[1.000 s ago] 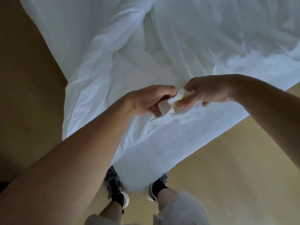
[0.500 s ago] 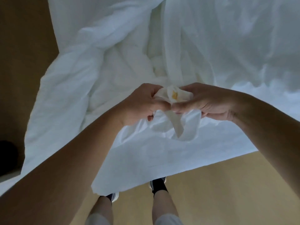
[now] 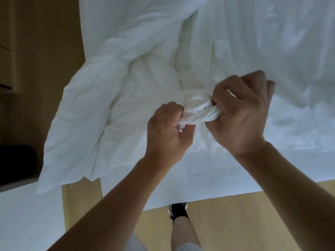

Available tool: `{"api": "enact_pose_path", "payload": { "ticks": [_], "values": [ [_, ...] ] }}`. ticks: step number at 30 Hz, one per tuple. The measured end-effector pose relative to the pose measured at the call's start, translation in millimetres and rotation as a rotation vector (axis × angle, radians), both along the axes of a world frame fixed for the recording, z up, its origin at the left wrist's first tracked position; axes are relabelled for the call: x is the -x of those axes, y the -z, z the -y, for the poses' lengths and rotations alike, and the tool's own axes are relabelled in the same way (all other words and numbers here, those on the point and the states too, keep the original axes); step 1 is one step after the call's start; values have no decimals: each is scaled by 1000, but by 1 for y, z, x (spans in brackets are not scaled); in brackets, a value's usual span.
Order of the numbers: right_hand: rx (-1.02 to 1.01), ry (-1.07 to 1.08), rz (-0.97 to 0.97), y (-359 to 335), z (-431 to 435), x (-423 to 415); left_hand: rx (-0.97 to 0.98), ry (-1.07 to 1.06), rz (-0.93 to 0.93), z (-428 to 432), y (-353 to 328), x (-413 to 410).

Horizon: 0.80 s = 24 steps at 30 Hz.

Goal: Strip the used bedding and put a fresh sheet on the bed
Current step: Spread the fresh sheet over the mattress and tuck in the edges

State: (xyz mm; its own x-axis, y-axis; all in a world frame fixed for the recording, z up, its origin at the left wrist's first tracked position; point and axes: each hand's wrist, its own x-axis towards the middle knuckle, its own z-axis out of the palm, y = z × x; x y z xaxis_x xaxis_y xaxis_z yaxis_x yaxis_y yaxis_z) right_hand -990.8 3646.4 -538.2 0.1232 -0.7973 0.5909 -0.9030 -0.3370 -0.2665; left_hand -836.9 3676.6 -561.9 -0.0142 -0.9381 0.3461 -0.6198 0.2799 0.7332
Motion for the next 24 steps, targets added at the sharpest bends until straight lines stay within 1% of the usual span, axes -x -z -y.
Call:
{"api": "enact_pose_path", "payload": {
  "ticks": [1,3,5,7,8,9,10,11,12,14,15,17,19,20,21,23,24],
  "values": [
    [39,41,28,0,-3,-5,-21,6,3,-5,1,6],
    [26,88,112,1,-8,-16,-93,27,23,-13,6,10],
    [-77,146,233,3,-13,-27,-155,42,35,-14,12,5],
    [-181,254,359,5,-16,-37,-290,131,-39,-11,8,-4],
    [-215,298,398,7,-17,-41,-405,166,-148,-8,4,-9],
    [-235,323,413,9,-18,-45,-532,144,-324,-4,-2,-14],
    [-251,333,413,11,-20,-47,-652,97,-567,1,-7,-20],
    [-269,333,400,14,-22,-49,-736,66,-741,6,-8,-28],
    [-297,338,387,17,-25,-51,-802,73,-816,10,-9,-34],
    [-371,400,390,20,-31,-54,-848,184,-648,17,-9,-44],
    [-393,449,412,20,-35,-55,-829,213,-562,19,-8,-47],
    [-376,530,474,16,-43,-57,-761,154,-482,20,-4,-51],
    [-376,507,562,11,-58,-61,-698,56,-434,18,0,-55],
    [-441,477,642,9,-65,-66,-689,46,-431,16,1,-57],
    [-558,450,736,7,-70,-74,-695,61,-426,13,1,-60],
    [-774,443,936,9,-75,-93,-740,145,-420,7,0,-69],
    [-808,450,1034,11,-76,-101,-756,191,-412,4,0,-74]
  ]
}}
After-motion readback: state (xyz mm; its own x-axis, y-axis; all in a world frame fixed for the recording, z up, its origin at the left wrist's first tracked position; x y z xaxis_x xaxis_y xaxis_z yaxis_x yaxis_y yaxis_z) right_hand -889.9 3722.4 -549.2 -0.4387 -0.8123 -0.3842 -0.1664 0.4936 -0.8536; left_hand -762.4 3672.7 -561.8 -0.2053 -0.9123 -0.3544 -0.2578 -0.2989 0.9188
